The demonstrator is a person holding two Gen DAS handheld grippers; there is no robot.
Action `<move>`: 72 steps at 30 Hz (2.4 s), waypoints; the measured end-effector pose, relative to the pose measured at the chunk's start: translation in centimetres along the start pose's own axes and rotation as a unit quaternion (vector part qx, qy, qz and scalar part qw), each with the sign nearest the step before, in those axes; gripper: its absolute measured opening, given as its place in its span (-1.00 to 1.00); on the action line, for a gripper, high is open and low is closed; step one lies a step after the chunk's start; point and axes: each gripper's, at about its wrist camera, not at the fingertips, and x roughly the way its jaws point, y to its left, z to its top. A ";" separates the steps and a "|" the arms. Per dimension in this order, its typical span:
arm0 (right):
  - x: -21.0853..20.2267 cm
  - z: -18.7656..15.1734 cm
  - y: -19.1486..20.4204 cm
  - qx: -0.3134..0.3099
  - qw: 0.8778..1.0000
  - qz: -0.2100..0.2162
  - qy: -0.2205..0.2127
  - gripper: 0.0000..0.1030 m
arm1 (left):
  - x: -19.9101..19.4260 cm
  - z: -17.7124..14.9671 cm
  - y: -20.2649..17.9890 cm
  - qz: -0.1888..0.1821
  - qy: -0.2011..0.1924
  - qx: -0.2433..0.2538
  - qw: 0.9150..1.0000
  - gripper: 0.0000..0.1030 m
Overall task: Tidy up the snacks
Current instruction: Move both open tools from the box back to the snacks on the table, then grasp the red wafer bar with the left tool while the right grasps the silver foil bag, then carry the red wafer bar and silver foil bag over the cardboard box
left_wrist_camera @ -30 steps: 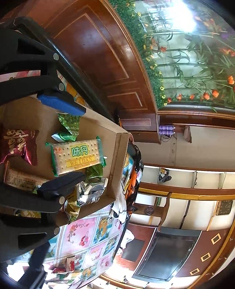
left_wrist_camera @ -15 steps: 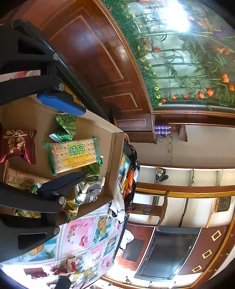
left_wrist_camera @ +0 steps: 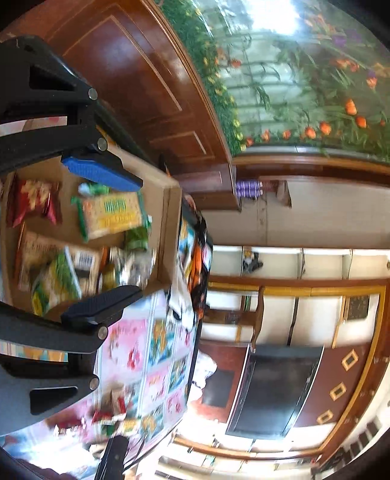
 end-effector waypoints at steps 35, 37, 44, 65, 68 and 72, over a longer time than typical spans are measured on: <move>-6.4 2.3 -16.1 0.157 0.971 -0.181 0.002 0.26 | 7.2 -7.8 -25.6 -0.206 0.261 0.164 0.929 -0.63; -5.4 2.3 -15.9 0.144 0.970 -0.194 0.014 0.27 | 7.5 -7.6 -25.2 -0.215 0.262 0.159 0.927 -0.64; -2.0 2.4 -14.9 0.078 0.960 -0.265 0.049 0.30 | 7.6 -7.4 -25.2 -0.215 0.258 0.164 0.928 -0.65; -3.0 1.8 -12.6 0.053 0.960 -0.273 0.033 0.22 | 7.1 -5.9 -23.7 -0.222 0.239 0.128 0.936 -0.65; -3.4 2.0 -11.8 0.048 0.964 -0.260 0.021 0.22 | 7.3 -5.2 -23.0 -0.219 0.233 0.115 0.940 -0.65; -3.1 1.8 -10.7 0.033 0.969 -0.245 0.023 0.22 | 7.7 -5.0 -22.5 -0.215 0.235 0.103 0.942 -0.65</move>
